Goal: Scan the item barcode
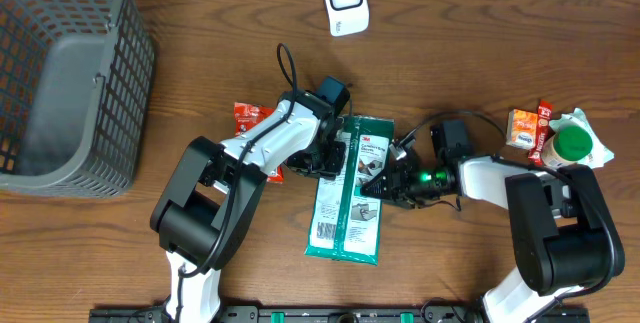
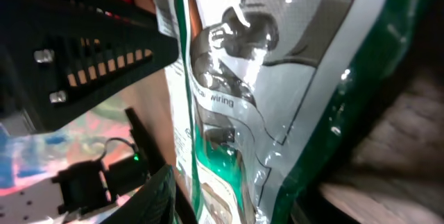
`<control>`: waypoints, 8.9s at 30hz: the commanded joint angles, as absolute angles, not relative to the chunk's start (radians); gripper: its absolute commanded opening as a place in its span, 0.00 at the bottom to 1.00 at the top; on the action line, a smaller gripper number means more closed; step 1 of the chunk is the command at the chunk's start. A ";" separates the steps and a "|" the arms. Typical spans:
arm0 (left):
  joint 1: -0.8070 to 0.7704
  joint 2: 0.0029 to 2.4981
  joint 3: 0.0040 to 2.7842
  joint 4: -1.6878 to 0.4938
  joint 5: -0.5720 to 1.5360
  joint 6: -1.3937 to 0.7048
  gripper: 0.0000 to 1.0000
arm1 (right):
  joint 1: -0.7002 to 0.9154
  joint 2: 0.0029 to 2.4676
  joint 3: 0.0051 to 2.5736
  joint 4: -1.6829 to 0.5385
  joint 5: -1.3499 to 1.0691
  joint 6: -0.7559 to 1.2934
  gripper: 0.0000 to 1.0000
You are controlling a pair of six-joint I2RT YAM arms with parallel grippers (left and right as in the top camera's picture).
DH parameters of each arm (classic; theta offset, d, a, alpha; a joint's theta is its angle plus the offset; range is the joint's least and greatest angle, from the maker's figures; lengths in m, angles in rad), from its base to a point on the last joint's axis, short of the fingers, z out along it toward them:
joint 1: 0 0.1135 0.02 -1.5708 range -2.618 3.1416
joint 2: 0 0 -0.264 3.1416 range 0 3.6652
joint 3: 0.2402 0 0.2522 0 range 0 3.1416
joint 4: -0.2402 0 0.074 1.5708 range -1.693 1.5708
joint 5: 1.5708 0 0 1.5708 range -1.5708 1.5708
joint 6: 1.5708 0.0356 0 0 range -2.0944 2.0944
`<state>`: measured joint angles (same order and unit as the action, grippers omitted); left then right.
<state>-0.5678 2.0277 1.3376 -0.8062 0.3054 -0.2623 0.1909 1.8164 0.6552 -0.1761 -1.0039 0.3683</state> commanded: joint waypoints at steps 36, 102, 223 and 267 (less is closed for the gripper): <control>-0.573 2.059 1.339 -0.790 0.352 -0.265 0.28 | 0.350 1.841 0.567 0.121 -0.778 0.654 0.23; -0.095 1.503 1.349 -0.938 -0.068 -0.383 0.94 | 0.535 1.736 2.132 -1.563 0.264 -0.174 0.01; -0.095 1.503 1.349 -0.938 -0.068 -0.383 0.94 | 0.427 1.924 2.306 -1.478 0.382 0.111 0.01; -0.095 1.503 1.349 -0.938 -0.068 -0.383 0.95 | -0.084 1.935 1.586 -1.259 0.294 -0.023 0.86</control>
<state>-0.0998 1.5063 1.3544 -0.9356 -0.0559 -0.3702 -0.0803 1.9244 1.5520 -1.2480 0.2867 -0.0158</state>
